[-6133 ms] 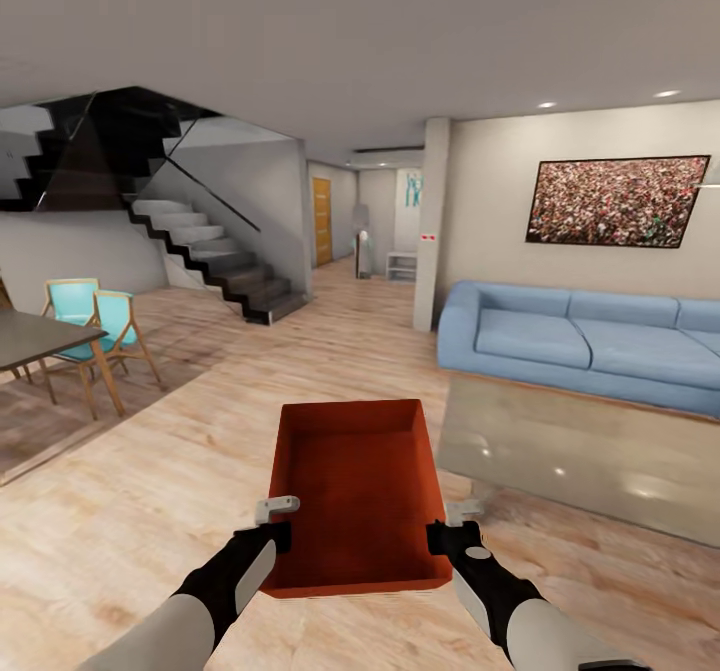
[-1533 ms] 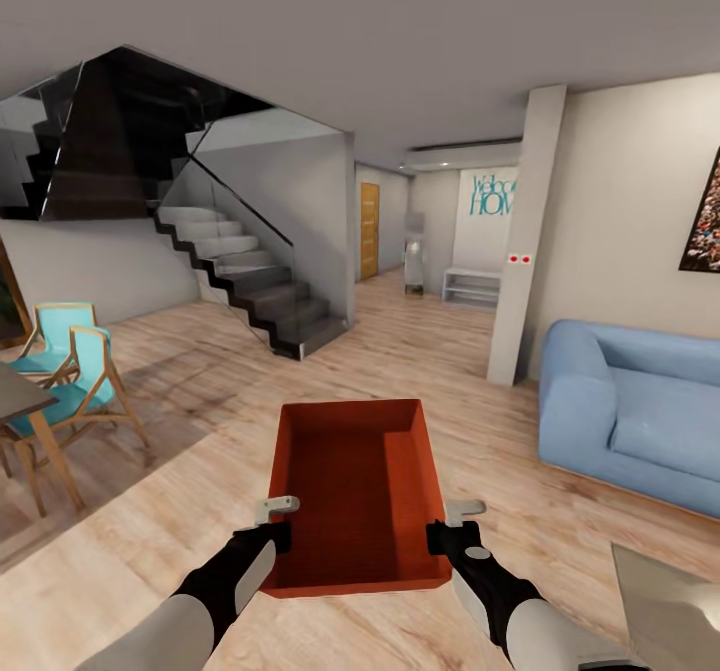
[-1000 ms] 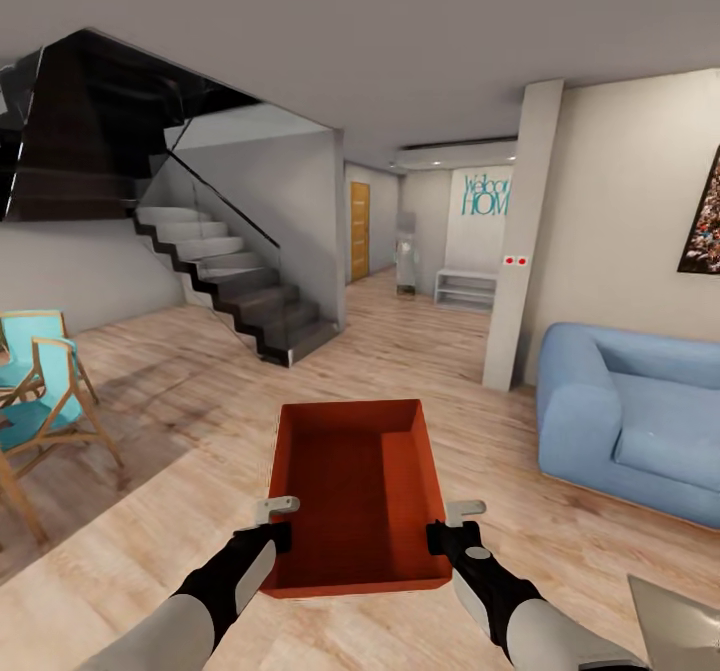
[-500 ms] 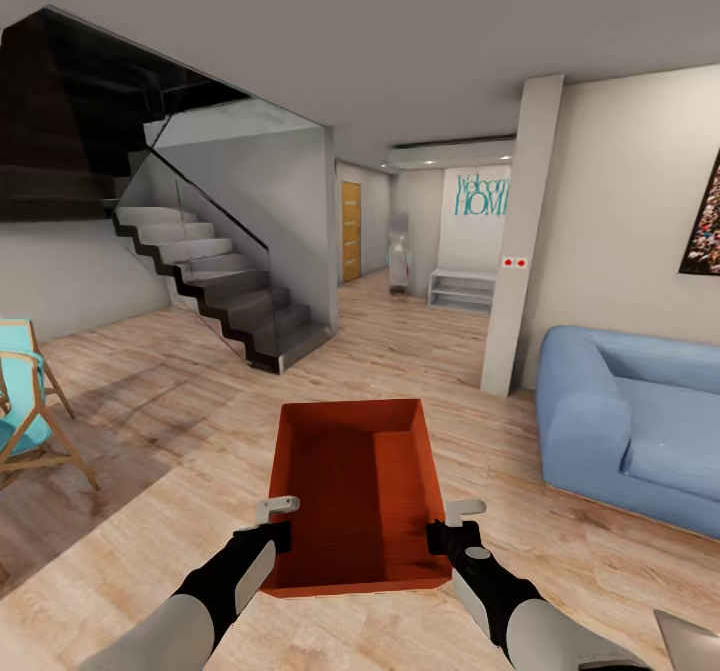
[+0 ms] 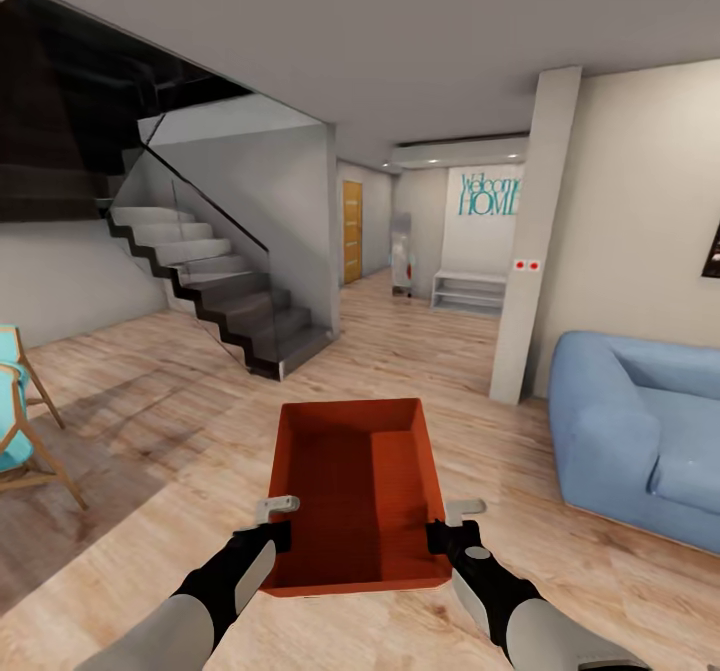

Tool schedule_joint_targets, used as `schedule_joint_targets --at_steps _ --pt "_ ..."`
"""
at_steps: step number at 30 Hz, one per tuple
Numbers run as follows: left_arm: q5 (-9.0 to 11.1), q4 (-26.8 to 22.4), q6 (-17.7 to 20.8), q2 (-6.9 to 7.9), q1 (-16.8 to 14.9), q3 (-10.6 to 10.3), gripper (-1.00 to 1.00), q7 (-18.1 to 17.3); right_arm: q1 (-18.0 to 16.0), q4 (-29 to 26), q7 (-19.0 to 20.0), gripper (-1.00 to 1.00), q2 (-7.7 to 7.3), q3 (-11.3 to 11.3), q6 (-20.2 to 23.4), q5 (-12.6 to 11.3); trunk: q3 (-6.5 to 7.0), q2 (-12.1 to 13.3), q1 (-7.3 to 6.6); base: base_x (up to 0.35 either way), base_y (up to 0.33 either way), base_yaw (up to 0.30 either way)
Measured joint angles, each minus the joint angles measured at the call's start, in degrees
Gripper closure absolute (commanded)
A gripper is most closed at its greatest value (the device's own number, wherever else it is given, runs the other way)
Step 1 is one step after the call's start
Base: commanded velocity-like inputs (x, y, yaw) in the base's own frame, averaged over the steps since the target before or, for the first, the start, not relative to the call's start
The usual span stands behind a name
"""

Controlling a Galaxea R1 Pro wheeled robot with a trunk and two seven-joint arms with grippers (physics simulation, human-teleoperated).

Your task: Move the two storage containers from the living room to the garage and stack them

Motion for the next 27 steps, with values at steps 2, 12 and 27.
schedule_joint_targets --at_steps 2,12,27 --pt "0.0 0.0 0.0 0.01 0.0 0.0 1.00 0.0 0.0 0.0 0.0 1.00 0.00 0.0 0.0 0.0 0.00 0.0 0.00 0.322 0.090 0.000" --pt "0.0 0.0 0.3 -0.01 0.0 0.0 1.00 0.1 0.0 0.0 0.0 1.00 -0.02 0.1 0.3 -0.2 0.00 0.0 0.00 0.322 0.091 -0.102" --pt "0.1 0.1 0.3 -0.06 0.0 0.0 1.00 0.1 0.0 0.0 0.1 1.00 -0.08 0.2 0.4 -0.2 0.00 0.0 0.00 0.322 0.042 -0.211"
